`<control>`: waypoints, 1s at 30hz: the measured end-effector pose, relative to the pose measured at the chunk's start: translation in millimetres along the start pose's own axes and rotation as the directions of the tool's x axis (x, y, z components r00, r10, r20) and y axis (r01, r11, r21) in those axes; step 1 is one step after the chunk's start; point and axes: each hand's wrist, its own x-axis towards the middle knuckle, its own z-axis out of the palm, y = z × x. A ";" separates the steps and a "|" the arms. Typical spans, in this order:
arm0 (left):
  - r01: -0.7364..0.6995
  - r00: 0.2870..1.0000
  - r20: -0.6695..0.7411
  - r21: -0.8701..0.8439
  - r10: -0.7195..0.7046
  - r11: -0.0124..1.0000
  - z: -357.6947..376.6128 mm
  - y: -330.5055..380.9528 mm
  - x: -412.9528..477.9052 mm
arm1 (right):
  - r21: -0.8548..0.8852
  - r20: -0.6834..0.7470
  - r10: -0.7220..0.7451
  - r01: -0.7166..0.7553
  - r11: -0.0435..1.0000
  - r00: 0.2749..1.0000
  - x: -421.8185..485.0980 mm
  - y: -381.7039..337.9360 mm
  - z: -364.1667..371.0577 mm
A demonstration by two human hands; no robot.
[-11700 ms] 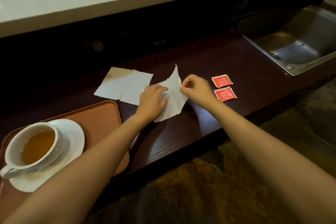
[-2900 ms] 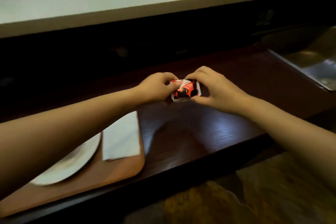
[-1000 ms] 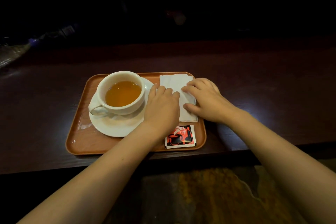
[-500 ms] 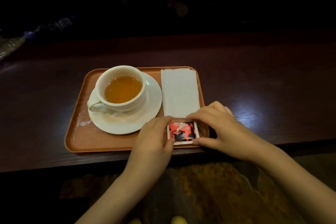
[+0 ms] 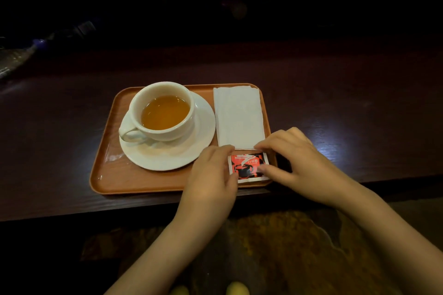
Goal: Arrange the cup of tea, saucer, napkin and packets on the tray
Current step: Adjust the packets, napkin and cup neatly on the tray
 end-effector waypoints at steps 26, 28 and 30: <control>0.061 0.997 0.021 0.307 -0.070 0.950 5.0 17.6 23.7 | -0.314 -0.023 -0.079 0.068 0.947 0.997 109.9 29.9 -4.8; 0.053 0.997 0.033 0.337 -0.068 0.940 6.7 17.9 24.8 | -0.373 0.010 -0.087 0.085 0.924 0.996 112.1 34.1 -5.8; 0.035 0.998 0.044 0.353 -0.054 0.935 8.3 18.6 25.5 | -0.401 -0.006 -0.089 0.079 0.913 0.996 109.6 38.5 -7.3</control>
